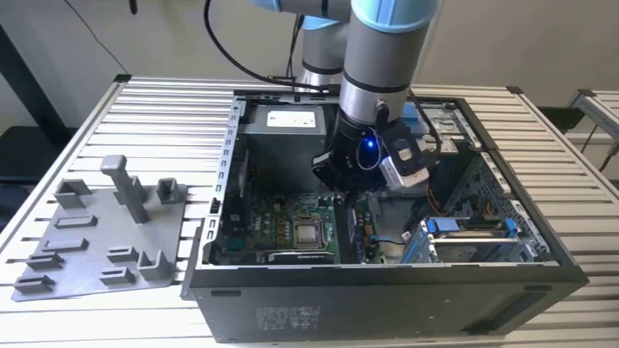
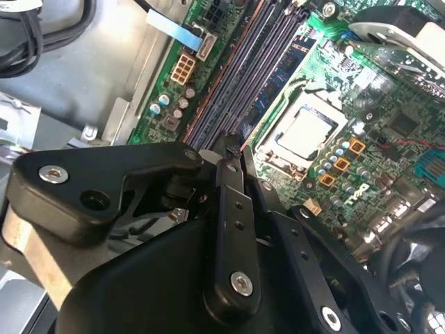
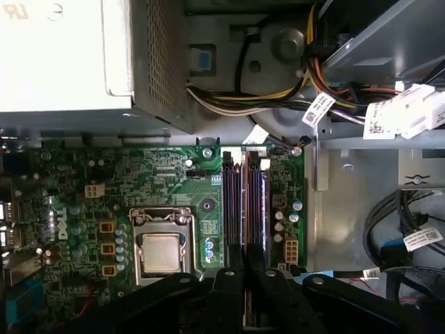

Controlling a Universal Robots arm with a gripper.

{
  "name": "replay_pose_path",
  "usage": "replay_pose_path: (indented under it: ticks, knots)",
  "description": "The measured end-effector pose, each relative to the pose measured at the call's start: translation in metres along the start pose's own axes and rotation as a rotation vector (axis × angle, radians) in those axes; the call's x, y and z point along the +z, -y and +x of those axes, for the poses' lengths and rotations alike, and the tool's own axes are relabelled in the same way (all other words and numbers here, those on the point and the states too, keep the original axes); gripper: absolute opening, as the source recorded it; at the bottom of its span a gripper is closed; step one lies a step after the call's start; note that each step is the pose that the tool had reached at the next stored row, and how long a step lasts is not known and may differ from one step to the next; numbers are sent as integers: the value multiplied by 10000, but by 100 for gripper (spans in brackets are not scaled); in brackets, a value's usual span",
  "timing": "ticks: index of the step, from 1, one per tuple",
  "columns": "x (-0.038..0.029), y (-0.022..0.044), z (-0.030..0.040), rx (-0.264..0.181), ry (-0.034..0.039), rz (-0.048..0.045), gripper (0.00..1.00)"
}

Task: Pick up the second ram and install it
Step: 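Insert the second ram into the second slot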

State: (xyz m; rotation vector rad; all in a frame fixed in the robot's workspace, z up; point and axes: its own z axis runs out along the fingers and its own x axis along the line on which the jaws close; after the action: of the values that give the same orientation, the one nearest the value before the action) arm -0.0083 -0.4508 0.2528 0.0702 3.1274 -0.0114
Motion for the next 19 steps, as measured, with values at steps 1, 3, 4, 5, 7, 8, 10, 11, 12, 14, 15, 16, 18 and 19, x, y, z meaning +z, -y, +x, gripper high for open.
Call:
replay_pose_path:
  ticks: [1, 3, 4, 5, 7, 8, 10, 11, 12, 14, 15, 16, 18, 19]
  knots:
    - [13, 4, 0, 1, -5, 1, 14]
    - [33, 9, 1, 0, -23, 0, 14]
    - [43, 11, 1, 0, -35, 1, 14]
    - [53, 13, 2, 0, -46, 1, 14]
    - [77, 23, 3, 0, -59, 1, 14]
    - [91, 29, 3, -1, -63, 1, 14]
    - [125, 42, 3, 0, -68, -2, 14]
    - [142, 47, 4, 0, -69, -2, 14]
    - [157, 50, 7, 1, -70, -1, 14]
    - [186, 54, 15, 0, -72, 0, 14]
    - [201, 56, 17, -1, -72, -1, 14]
    - [215, 57, 19, -2, -74, 0, 14]
    - [240, 57, 23, 0, -77, -1, 14]
    - [250, 57, 25, 0, -80, 0, 14]
